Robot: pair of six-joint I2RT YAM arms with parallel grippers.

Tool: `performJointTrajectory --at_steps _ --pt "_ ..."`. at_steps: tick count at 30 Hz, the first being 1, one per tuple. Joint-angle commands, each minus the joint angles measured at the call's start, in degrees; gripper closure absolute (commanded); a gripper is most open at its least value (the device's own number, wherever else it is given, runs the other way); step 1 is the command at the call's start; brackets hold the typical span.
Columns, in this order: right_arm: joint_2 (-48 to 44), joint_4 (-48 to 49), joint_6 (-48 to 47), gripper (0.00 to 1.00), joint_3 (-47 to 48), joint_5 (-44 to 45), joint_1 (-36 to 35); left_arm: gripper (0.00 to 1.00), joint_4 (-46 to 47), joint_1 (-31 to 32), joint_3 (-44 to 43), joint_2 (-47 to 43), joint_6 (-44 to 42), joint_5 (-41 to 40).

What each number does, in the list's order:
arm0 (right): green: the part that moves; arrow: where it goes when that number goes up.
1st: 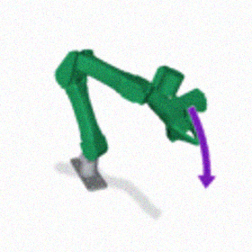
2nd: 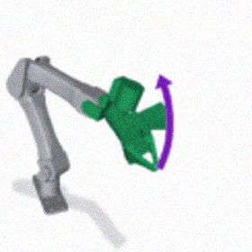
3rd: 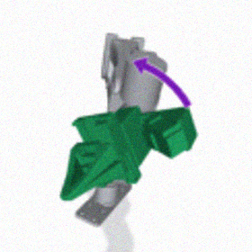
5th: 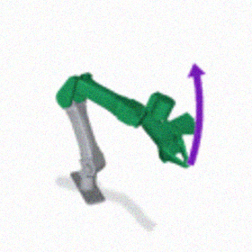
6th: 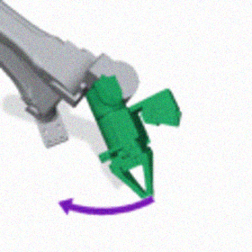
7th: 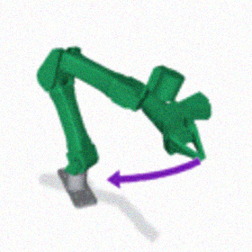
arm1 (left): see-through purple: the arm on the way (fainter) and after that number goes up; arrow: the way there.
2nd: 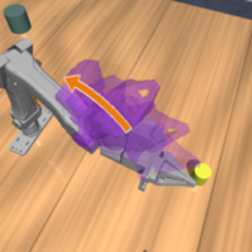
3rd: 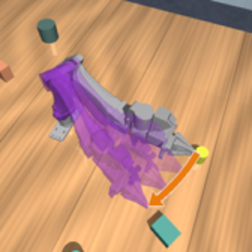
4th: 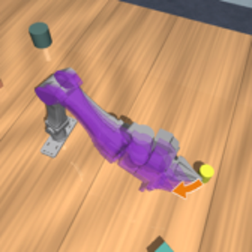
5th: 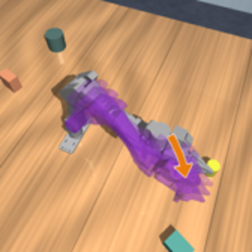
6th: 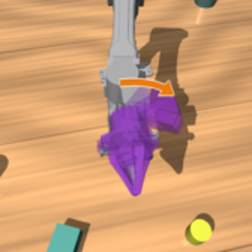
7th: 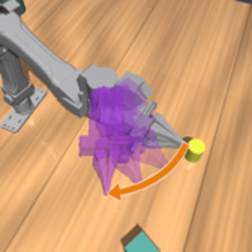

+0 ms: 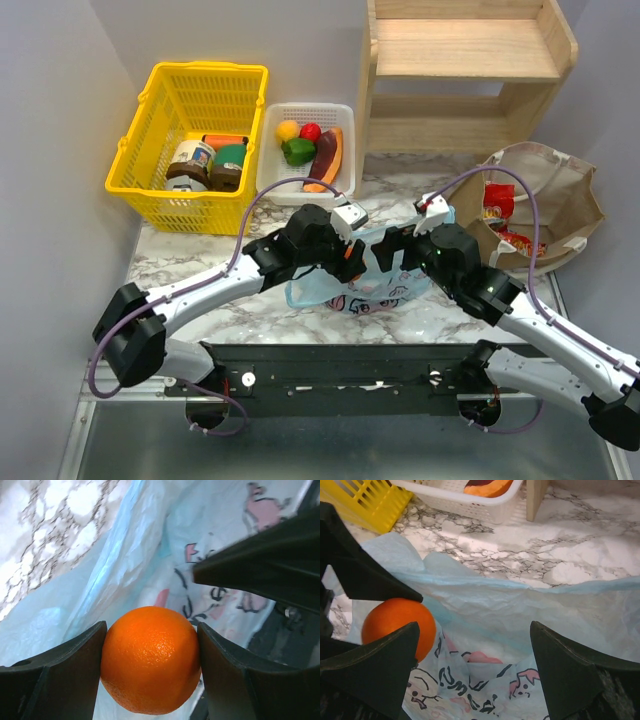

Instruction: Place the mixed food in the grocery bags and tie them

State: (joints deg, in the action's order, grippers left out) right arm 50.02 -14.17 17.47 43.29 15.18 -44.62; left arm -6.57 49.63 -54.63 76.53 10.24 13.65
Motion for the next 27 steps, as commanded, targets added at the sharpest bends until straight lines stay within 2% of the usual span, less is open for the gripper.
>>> performJointTrajectory --at_steps 1,2,3,5,6,9,12,18,22,24,27 --pt "-0.5 1.0 1.7 0.00 -1.5 -0.8 0.0 0.55 4.6 0.1 -1.8 3.1 -1.1 -6.6" --pt "-0.5 1.0 1.8 0.00 -1.5 -0.8 0.0 0.48 4.8 0.2 -2.0 3.7 -0.8 -6.7" --pt "-0.4 0.9 1.8 0.00 -1.6 -0.8 0.0 0.35 5.0 0.1 -2.1 4.1 -0.6 -6.5" --pt "-0.5 0.9 1.7 0.00 -1.7 -0.6 0.0 0.23 5.4 0.1 -1.8 4.8 -0.2 -5.9" --pt "-0.5 0.9 1.7 0.00 -1.7 -0.6 0.0 0.14 5.7 0.1 -1.6 4.9 0.0 -5.5" --pt "-0.3 0.8 1.5 0.00 -1.8 -0.3 0.0 0.03 6.3 0.1 -0.6 4.2 -0.1 -4.8" --pt "0.0 0.9 1.4 0.00 -1.9 -0.2 0.0 0.02 6.3 0.1 -0.3 3.0 -1.6 -4.8" --pt "-0.2 0.8 1.2 0.00 -2.0 0.3 0.0 0.05 -1.9 -1.6 -1.9 -2.7 -9.4 -4.2" --pt "0.3 0.7 1.1 0.00 -2.3 0.2 0.0 0.10 -2.3 -12.5 -4.4 -7.9 -7.1 -2.4" --pt "0.5 0.7 1.1 0.00 -2.6 -0.3 0.0 0.09 -2.9 -14.7 -7.4 -6.6 -5.1 -7.6" --pt "1.4 0.7 1.2 0.00 -2.9 -1.3 0.0 0.10 -6.7 -16.4 -17.3 0.8 -3.5 -15.9"
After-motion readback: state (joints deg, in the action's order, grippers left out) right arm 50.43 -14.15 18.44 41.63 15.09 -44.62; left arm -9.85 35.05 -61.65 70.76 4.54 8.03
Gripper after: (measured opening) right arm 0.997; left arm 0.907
